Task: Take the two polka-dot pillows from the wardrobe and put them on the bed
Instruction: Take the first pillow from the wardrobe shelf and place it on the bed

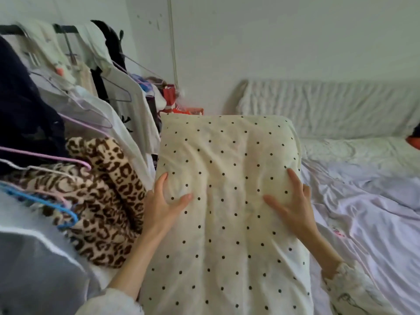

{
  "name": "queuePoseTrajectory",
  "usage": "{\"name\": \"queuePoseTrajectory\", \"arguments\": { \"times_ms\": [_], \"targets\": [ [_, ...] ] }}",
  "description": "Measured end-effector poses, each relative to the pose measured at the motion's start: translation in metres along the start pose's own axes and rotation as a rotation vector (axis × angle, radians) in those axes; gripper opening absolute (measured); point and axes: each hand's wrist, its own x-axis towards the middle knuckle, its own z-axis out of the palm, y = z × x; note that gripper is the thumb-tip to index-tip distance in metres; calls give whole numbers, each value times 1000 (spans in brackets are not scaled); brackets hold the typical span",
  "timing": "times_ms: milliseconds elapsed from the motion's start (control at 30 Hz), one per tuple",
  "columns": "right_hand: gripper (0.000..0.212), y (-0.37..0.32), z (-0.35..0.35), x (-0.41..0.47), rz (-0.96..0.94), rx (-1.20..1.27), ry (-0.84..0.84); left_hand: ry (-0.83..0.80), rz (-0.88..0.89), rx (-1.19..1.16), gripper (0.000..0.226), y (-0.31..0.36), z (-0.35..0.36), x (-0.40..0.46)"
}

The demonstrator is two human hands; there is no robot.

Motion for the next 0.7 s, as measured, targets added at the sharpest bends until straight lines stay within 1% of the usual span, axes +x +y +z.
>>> {"name": "queuePoseTrajectory", "arguments": {
  "times_ms": [200,367,500,700],
  "targets": [
    [88,16,18,109,45,-47,91,-62,20,5,91,14,62,123],
    [88,47,43,216,40,-67,104,-63,27,-24,90,16,125,225],
    [88,71,62,312,42,-64,79,-65,24,-17,88,25,175,309],
    [88,86,85,440,48,-39,64,-64,57,-35,87,45,228,421]
  ]
}}
